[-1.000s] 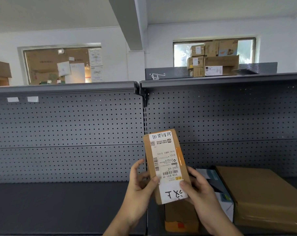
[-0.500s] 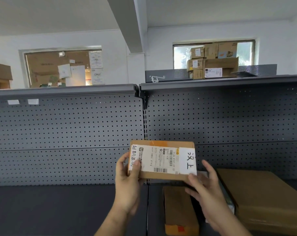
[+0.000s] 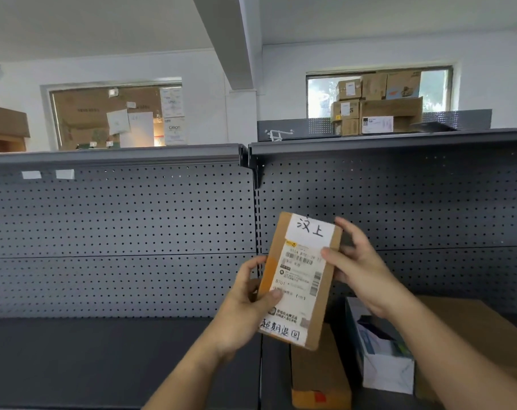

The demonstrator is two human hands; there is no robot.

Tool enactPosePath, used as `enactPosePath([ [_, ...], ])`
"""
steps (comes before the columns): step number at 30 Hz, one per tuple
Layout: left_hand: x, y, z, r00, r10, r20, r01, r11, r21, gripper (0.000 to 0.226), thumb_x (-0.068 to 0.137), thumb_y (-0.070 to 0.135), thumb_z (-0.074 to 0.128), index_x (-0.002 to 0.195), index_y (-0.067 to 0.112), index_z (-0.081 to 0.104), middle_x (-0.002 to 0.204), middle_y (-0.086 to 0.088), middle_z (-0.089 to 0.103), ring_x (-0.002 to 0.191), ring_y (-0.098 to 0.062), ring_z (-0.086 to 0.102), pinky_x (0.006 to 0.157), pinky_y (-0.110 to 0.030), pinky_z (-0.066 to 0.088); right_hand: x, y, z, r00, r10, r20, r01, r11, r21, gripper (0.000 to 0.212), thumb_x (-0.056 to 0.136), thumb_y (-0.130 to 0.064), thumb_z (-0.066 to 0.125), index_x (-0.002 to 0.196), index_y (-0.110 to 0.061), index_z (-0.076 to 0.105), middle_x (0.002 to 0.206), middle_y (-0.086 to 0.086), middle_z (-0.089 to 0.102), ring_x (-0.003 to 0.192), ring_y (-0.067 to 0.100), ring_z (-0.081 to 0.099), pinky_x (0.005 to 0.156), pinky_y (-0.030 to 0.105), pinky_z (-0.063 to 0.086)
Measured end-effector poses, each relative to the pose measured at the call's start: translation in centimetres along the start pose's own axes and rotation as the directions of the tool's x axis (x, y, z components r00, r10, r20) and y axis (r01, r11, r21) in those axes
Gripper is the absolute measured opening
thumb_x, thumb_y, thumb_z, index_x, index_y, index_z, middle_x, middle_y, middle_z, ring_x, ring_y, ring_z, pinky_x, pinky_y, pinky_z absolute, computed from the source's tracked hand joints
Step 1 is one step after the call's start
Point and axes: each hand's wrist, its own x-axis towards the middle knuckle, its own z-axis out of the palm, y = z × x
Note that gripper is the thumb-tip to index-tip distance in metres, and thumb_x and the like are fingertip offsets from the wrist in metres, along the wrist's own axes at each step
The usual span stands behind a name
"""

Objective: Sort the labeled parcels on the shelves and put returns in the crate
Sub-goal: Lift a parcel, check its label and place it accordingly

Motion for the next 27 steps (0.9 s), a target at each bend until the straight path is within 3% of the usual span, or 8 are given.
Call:
enactPosePath([
  [3,-0.3,-0.3,1.5,0.988,0.067,-0.140,-0.086,0.986,-0.141,0.052,0.100,0.010,0.062,0.139,0.039,0.043,0.121,-0.010,0.072,0.108,-0.031,0.072,0.082,-0.045,0.062,-1.3,0.8,1.8,1.000,-0.020,-0.005,0.020,0.996,0.083,0.078,0.081,-0.030,0.077,0.144,-0.055,0.038,0.122,-0.003,0.074,0.109,0.014,0.073,0.095,0.044,0.058],
  [6,-0.5,-0.8,2.7,0.975,0.078,-0.209,-0.123,0.970,-0.209,0.051,0.101,0.011,0.060,0.139,0.041,0.044,0.119,-0.008,0.072,0.109,-0.027,0.072,0.084,-0.044,0.062,-3.7,3.4,3.8,0.999,-0.008,-0.050,0.017,0.982,0.189,0.066,0.089,-0.019,0.072,0.138,-0.051,0.043,0.118,-0.004,0.076,0.104,0.017,0.075,0.080,0.035,0.062],
  [12,-0.6,-1.4,2.8,0.983,0.045,-0.179,-0.087,0.968,-0.235,0.048,0.101,0.018,0.058,0.142,0.039,0.043,0.128,-0.009,0.069,0.115,-0.028,0.069,0.092,-0.048,0.060,-4.9,5.6,4.5,0.982,0.008,-0.187,0.041,0.965,0.259,0.048,0.097,-0.009,0.064,0.137,-0.034,0.054,0.113,-0.003,0.078,0.102,0.015,0.075,0.073,0.030,0.063],
  [18,-0.4,-1.3,2.9,0.982,0.079,-0.173,-0.118,0.967,-0.227,0.054,0.094,0.024,0.061,0.143,0.034,0.041,0.129,-0.009,0.069,0.114,-0.024,0.070,0.085,-0.035,0.061,-4.8,5.3,4.1,0.983,-0.006,-0.182,0.050,0.970,0.238,0.046,0.098,-0.010,0.063,0.137,-0.034,0.055,0.114,-0.003,0.077,0.103,0.016,0.075,0.073,0.030,0.062],
  [27,0.1,-1.6,2.7,0.985,0.067,-0.161,-0.099,0.974,-0.203,0.048,0.102,0.017,0.057,0.142,0.038,0.042,0.128,-0.010,0.069,0.113,-0.024,0.071,0.089,-0.042,0.061,-4.6,5.6,4.0,0.981,-0.022,-0.191,0.069,0.968,0.242,0.045,0.097,-0.007,0.063,0.133,-0.034,0.057,0.111,-0.003,0.078,0.101,0.016,0.075,0.071,0.028,0.062],
])
